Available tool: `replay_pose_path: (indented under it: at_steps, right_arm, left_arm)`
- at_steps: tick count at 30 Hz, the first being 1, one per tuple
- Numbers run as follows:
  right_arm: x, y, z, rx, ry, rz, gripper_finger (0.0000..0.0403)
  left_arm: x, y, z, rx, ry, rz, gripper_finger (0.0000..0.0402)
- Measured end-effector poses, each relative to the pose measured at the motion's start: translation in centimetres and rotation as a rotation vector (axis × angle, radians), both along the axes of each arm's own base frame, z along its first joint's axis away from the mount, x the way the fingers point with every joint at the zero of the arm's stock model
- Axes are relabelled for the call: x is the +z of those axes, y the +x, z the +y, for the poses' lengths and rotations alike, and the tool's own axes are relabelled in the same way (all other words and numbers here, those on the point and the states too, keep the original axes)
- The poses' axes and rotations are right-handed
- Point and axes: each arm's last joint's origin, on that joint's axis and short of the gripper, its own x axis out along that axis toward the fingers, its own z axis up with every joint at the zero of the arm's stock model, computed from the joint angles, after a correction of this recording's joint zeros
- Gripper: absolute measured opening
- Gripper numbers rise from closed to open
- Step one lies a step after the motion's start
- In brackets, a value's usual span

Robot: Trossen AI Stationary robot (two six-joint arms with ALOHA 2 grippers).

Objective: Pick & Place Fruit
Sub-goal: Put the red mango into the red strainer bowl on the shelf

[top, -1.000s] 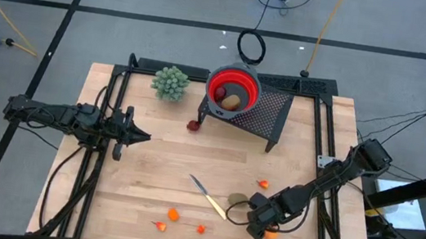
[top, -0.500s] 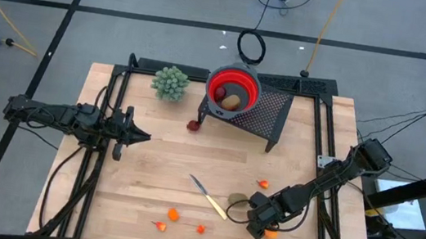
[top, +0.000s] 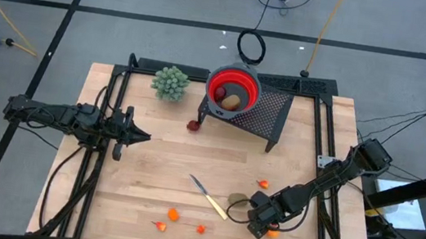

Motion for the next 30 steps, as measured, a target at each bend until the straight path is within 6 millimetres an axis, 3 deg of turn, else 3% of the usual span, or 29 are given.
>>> replay_pose_path:
  at_steps: [6,10,15,23,30]
  right_arm:
    - [1.2,0.3,-0.1,-0.010,0.060,-0.062,0.0240]
    - [3.5,0.1,-0.7,-0.047,0.098,-0.138,0.0243]
    - [7.3,-0.5,-1.5,-0.094,0.106,-0.360,0.0242]
    - [12.6,-1.6,-3.6,-0.181,-0.100,-0.810,0.0243]
    - [15.1,-2.1,-4.6,-0.171,-0.267,-1.034,0.0244]
  left_arm:
    - [0.0,0.0,0.0,0.000,0.000,0.000,0.0024]
    - [0.0,0.0,0.0,0.000,0.000,0.000,0.0024]
    - [0.0,0.0,0.0,0.000,0.000,0.000,0.0024]
    - [0.0,0.0,0.0,0.000,0.000,0.000,0.0024]
    - [0.0,0.0,0.0,0.000,0.000,0.000,0.0024]
